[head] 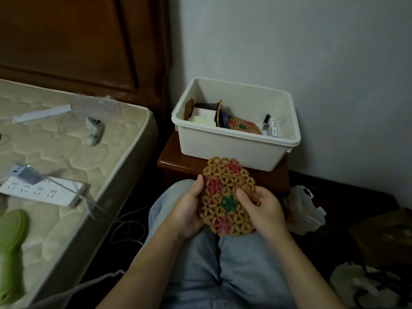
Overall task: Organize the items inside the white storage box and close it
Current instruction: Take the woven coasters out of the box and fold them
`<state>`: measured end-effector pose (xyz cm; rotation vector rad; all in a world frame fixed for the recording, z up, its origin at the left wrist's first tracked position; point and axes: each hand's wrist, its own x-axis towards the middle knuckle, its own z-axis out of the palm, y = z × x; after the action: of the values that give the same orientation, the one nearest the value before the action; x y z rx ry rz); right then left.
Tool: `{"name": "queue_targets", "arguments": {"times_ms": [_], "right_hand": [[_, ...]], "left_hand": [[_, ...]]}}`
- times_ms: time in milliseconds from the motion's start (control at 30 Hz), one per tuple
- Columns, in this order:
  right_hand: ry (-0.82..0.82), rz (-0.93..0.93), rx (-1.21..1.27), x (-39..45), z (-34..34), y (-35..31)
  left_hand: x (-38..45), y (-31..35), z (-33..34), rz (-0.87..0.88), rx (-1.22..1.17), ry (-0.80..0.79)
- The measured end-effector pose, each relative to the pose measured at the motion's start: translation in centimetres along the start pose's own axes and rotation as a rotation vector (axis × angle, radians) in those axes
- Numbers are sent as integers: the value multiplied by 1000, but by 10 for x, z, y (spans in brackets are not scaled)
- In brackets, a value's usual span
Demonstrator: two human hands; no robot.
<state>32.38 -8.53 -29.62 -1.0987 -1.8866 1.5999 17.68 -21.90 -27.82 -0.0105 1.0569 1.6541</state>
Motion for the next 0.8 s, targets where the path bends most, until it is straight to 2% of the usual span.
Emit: {"name": "queue_targets", "arguments": {"times_ms": [100,400,567,667,800], "right_hand": [[97,-27,-63,-2,-2,7],[253,-124,319,1,5,-4],[379,-179,168,17,20,-5],[358,-109,135,23,24,0],[352,-112,25,22,28,4]], "left_hand": [[-5,-2,-4,29,-32,-25],[-1,-5,-5,41,14,-134],[0,-7,-9,-66,-46,-249],[-1,-6,-10,-101,-55,-350],[-1,-7,-5,-109,-23,-427]]}}
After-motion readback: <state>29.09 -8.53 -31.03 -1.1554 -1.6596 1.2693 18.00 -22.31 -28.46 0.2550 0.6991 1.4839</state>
